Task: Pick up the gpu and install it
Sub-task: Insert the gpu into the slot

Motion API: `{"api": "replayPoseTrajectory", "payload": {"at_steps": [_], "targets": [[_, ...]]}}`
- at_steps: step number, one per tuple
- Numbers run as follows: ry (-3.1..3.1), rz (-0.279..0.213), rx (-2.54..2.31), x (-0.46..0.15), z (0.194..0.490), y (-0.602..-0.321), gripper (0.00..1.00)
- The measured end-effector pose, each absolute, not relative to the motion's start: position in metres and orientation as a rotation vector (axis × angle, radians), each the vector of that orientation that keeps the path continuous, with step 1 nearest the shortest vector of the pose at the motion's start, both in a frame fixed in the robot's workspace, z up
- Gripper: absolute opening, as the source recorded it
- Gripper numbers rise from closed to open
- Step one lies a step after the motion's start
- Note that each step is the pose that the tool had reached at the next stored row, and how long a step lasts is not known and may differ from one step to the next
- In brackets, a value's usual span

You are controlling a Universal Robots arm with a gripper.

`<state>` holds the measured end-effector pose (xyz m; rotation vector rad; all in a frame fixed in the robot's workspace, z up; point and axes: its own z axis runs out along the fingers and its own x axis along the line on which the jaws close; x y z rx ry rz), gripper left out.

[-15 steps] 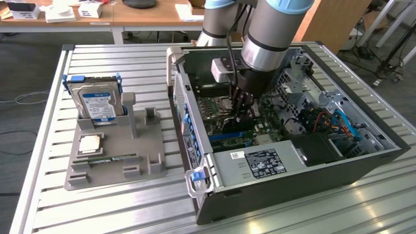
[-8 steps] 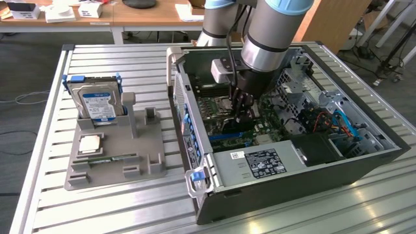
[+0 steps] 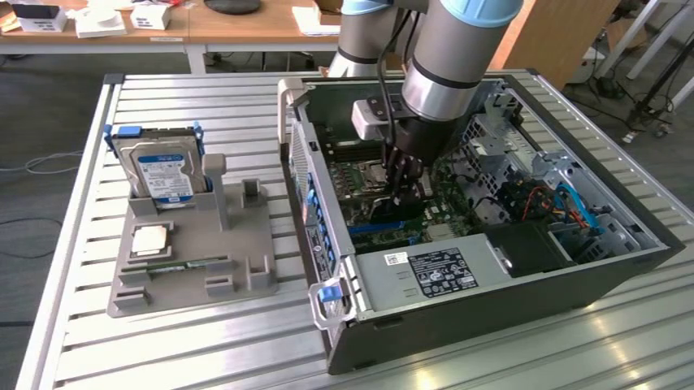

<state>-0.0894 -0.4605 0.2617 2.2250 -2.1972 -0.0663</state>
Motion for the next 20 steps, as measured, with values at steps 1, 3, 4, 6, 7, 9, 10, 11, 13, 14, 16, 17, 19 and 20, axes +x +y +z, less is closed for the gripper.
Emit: {"api": "replayPoseTrajectory", "payload": {"at_steps": [1,3,4,6,7,9,10,11,13,14,16,17,19,20], "targets": [[-2.197,-0.066,2.225,-0.0894,0.2617,-0.4605,0.27],[-2.197,-0.066,2.225,-0.0894,0.2618,-0.4605,0.27],[-2.197,-0.066,2.225,-0.0894,0.2622,-0.4605,0.27],[-2.197,-0.067,2.225,-0.0894,0.263,-0.4605,0.27],[-2.197,-0.066,2.225,-0.0894,0.2633,-0.4605,0.27],[-2.197,-0.066,2.225,-0.0895,0.264,-0.4605,0.27],[-2.197,-0.066,2.225,-0.0894,0.2643,-0.4605,0.27],[-2.197,-0.066,2.225,-0.0895,0.2649,-0.4605,0.27],[-2.197,-0.066,2.225,-0.0894,0.2656,-0.4605,0.27],[-2.197,-0.066,2.225,-0.0894,0.2657,-0.4605,0.27],[-2.197,-0.066,2.225,-0.0894,0.2657,-0.4605,0.27],[-2.197,-0.066,2.225,-0.0894,0.2658,-0.4605,0.27],[-2.197,-0.066,2.225,-0.0894,0.2658,-0.4605,0.27],[-2.197,-0.065,2.225,-0.0894,0.2662,-0.4605,0.27]]}}
